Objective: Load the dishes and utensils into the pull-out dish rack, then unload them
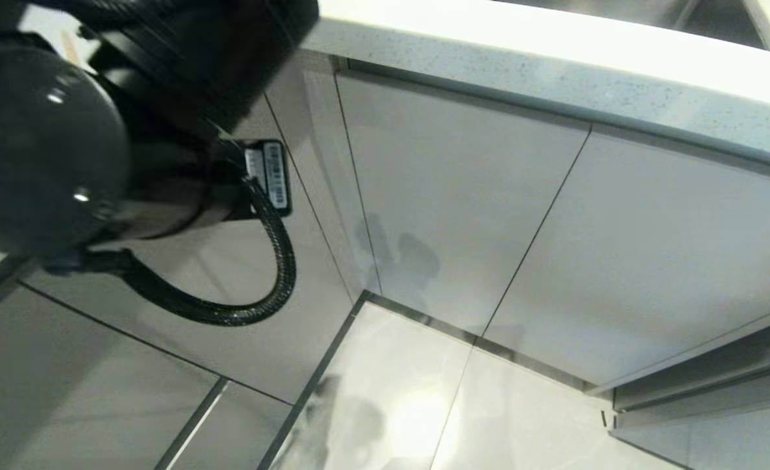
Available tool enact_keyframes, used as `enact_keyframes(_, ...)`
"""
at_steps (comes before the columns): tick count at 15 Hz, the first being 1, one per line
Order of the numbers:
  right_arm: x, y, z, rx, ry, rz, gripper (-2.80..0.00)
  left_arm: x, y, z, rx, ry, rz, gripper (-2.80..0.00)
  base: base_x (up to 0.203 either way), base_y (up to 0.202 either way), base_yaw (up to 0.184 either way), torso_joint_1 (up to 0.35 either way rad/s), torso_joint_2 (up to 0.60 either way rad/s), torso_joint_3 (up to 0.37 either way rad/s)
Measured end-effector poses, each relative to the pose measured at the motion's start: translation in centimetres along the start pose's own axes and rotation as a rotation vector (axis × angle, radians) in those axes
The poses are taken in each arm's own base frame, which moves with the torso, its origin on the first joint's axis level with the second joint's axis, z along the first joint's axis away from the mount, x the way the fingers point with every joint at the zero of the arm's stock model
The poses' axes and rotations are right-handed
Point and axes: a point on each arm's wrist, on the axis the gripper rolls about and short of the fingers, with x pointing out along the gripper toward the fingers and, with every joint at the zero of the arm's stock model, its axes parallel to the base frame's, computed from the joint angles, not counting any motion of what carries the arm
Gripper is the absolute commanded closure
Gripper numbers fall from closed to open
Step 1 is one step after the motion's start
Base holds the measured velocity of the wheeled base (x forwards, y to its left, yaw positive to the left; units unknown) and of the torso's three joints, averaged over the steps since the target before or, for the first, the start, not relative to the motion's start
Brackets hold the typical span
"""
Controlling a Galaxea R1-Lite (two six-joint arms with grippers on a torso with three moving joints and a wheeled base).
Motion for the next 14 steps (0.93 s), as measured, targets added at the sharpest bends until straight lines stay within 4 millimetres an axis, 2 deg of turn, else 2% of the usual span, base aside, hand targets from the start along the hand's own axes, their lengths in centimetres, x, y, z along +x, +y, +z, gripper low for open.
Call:
enact_keyframes(3, 0.0, 0.0, 0.0, 0.0, 0.0, 0.0, 0.0, -2.9, 4.5, 3.2, -0.173, -0.07, -0.093, 0.0, 0.0, 0.0, 0.0, 0.0, 0.0, 0.0)
enact_keyframes(5, 0.0, 0.0, 0.0, 0.0, 0.0, 0.001, 0.0, -4.5, 8.6, 5.3, -0.302, -0.135, -0.149, 0.0, 0.0, 0.0, 0.0, 0.0, 0.0, 0.0)
enact_keyframes(7, 0.0, 0.0, 0.0, 0.0, 0.0, 0.0, 0.0, -5.6, 12.5, 6.6, -0.397, -0.195, -0.209, 0.0, 0.0, 0.0, 0.0, 0.0, 0.0, 0.0)
enact_keyframes(11, 0.0, 0.0, 0.0, 0.0, 0.0, 0.0, 0.0, -7.8, 18.4, 7.3, -0.482, -0.351, -0.337, 0.0, 0.0, 0.0, 0.0, 0.0, 0.0, 0.0)
enact_keyframes(14, 0.0, 0.0, 0.0, 0.0, 0.0, 0.0, 0.0, -9.9, 21.5, 6.1, -0.458, -0.448, -0.384, 0.0, 0.0, 0.0, 0.0, 0.0, 0.0, 0.0)
